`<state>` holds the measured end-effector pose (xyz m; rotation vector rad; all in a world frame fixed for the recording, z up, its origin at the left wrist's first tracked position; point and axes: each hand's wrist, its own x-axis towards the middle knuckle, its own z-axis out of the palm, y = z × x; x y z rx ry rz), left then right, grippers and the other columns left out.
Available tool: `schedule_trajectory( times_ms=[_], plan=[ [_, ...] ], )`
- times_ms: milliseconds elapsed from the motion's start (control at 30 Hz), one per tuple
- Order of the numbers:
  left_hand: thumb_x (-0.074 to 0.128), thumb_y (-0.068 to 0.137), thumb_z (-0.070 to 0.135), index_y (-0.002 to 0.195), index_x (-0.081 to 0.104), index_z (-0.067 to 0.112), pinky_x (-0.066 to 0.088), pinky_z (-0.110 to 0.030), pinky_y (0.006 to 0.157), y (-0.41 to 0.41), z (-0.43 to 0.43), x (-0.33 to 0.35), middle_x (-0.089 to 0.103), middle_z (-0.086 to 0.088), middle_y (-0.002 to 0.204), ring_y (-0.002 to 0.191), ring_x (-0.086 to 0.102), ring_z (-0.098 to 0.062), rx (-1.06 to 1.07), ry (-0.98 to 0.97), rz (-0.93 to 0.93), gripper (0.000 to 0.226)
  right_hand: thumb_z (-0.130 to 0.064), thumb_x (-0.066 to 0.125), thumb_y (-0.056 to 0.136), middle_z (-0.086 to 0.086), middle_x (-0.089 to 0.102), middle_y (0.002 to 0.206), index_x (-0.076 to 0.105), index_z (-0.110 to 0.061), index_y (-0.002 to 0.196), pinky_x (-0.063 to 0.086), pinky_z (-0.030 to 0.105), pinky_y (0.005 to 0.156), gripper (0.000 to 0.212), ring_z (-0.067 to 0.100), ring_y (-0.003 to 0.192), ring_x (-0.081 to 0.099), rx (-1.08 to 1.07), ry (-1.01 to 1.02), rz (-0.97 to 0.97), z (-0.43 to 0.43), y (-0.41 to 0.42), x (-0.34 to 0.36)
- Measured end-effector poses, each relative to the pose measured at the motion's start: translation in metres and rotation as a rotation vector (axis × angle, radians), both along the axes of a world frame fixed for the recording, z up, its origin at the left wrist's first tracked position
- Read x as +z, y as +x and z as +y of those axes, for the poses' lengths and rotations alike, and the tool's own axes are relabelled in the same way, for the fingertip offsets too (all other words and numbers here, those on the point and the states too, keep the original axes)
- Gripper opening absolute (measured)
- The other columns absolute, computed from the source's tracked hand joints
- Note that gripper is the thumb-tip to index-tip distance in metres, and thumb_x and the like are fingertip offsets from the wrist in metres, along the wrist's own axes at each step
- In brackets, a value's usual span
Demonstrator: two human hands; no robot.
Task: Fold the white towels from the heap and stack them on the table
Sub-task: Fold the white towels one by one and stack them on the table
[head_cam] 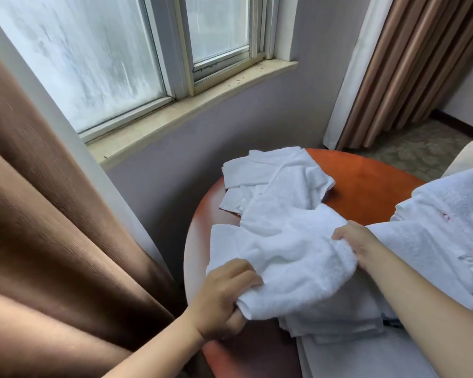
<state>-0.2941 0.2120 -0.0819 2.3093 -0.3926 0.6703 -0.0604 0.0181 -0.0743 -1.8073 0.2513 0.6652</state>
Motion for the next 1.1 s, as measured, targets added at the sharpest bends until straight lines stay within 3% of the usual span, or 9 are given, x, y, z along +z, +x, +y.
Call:
schedule_trajectory(
  times_ms=[167, 300, 367, 433, 533, 733, 867, 1000, 1100],
  plan=[
    [0.048, 0.079, 0.028, 0.096, 0.048, 0.036, 0.043, -0.009, 0.066, 0.012, 0.013, -0.004, 0.061, 0.026, 0.093, 0.078, 0.059, 0.002, 0.35, -0.371, 0.203, 0.018, 0.015, 0.04, 0.075, 0.02, 0.065, 0.101, 0.063, -0.007, 0.102, 0.054, 0.044, 0.074, 0.042, 0.033, 0.087, 0.065, 0.286, 0.197, -0.095, 0.006, -0.006, 0.007],
    [0.05, 0.075, 0.015, 0.095, 0.052, 0.038, 0.048, -0.017, 0.07, 0.034, 0.012, -0.002, 0.061, 0.026, 0.087, 0.081, 0.06, -0.01, 0.388, -0.483, 0.312, 0.031, -0.021, 0.061, 0.069, 0.017, 0.066, 0.119, 0.069, -0.015, 0.114, 0.046, 0.049, 0.099, 0.046, 0.033, 0.111, 0.063, 0.655, 0.052, -0.027, 0.017, -0.014, 0.028],
    [0.051, 0.074, 0.011, 0.102, 0.05, 0.042, 0.05, -0.02, 0.069, 0.038, 0.007, -0.001, 0.062, 0.021, 0.084, 0.078, 0.061, -0.006, 0.342, -0.451, 0.347, 0.042, -0.041, 0.076, 0.061, 0.004, 0.071, 0.103, 0.071, -0.016, 0.099, 0.052, 0.037, 0.089, 0.045, 0.02, 0.096, 0.066, 0.815, -0.214, -0.112, 0.024, -0.018, 0.035],
    [0.05, 0.073, 0.013, 0.096, 0.051, 0.044, 0.048, -0.019, 0.069, 0.037, 0.003, -0.001, 0.062, 0.018, 0.081, 0.079, 0.06, -0.003, 0.285, -0.362, 0.379, 0.039, -0.033, 0.077, 0.068, -0.003, 0.058, 0.07, 0.055, -0.012, 0.068, 0.043, 0.026, 0.061, 0.03, 0.012, 0.066, 0.055, 0.822, -0.423, -0.228, 0.03, -0.018, 0.035],
    [0.049, 0.067, 0.015, 0.08, 0.062, 0.031, 0.045, -0.019, 0.068, 0.033, 0.0, -0.005, 0.058, 0.018, 0.081, 0.079, 0.058, -0.002, 0.179, -0.194, 0.361, 0.024, -0.017, 0.06, 0.084, -0.002, 0.045, 0.061, 0.042, -0.016, 0.056, 0.028, 0.025, 0.051, 0.033, 0.014, 0.056, 0.04, 0.676, -0.491, -0.323, 0.032, -0.011, 0.031],
    [0.057, 0.071, 0.01, 0.085, 0.058, 0.03, 0.047, -0.018, 0.082, 0.022, 0.006, 0.006, 0.064, 0.015, 0.102, 0.101, 0.061, -0.005, 0.125, -0.34, 0.35, 0.024, -0.015, 0.052, 0.097, 0.005, 0.069, 0.108, 0.064, -0.017, 0.115, 0.053, 0.03, 0.077, 0.021, 0.021, 0.096, 0.066, 0.309, 0.148, -0.249, 0.025, -0.002, 0.04],
    [0.062, 0.077, 0.04, 0.087, 0.064, 0.03, 0.036, -0.022, 0.102, 0.035, 0.016, 0.032, 0.057, 0.019, 0.126, 0.129, 0.045, -0.007, 0.125, -0.314, 0.288, 0.014, -0.019, 0.058, 0.084, 0.003, 0.062, 0.091, 0.06, 0.001, 0.097, 0.047, 0.032, 0.082, 0.023, 0.017, 0.088, 0.059, 0.567, 0.238, -0.472, 0.035, -0.021, 0.065],
    [0.067, 0.069, 0.067, 0.086, 0.077, 0.012, 0.01, -0.015, 0.114, 0.053, 0.028, 0.061, 0.025, 0.017, 0.153, 0.147, 0.006, -0.001, 0.139, -0.25, 0.231, 0.059, -0.007, 0.052, 0.078, -0.008, 0.055, 0.072, 0.057, -0.008, 0.078, 0.042, 0.016, 0.064, 0.006, 0.004, 0.07, 0.052, 0.914, 0.437, -0.356, 0.046, -0.053, 0.099],
    [0.075, 0.067, 0.054, 0.082, 0.077, 0.012, 0.026, -0.026, 0.113, 0.052, 0.028, 0.087, 0.041, 0.015, 0.147, 0.141, 0.027, 0.0, -0.016, -0.413, 0.351, 0.045, -0.004, 0.052, 0.075, -0.008, 0.06, 0.069, 0.065, -0.015, 0.072, 0.046, 0.014, 0.061, 0.018, 0.005, 0.068, 0.057, 0.987, 0.491, -0.214, 0.044, -0.054, 0.114]
  ],
)
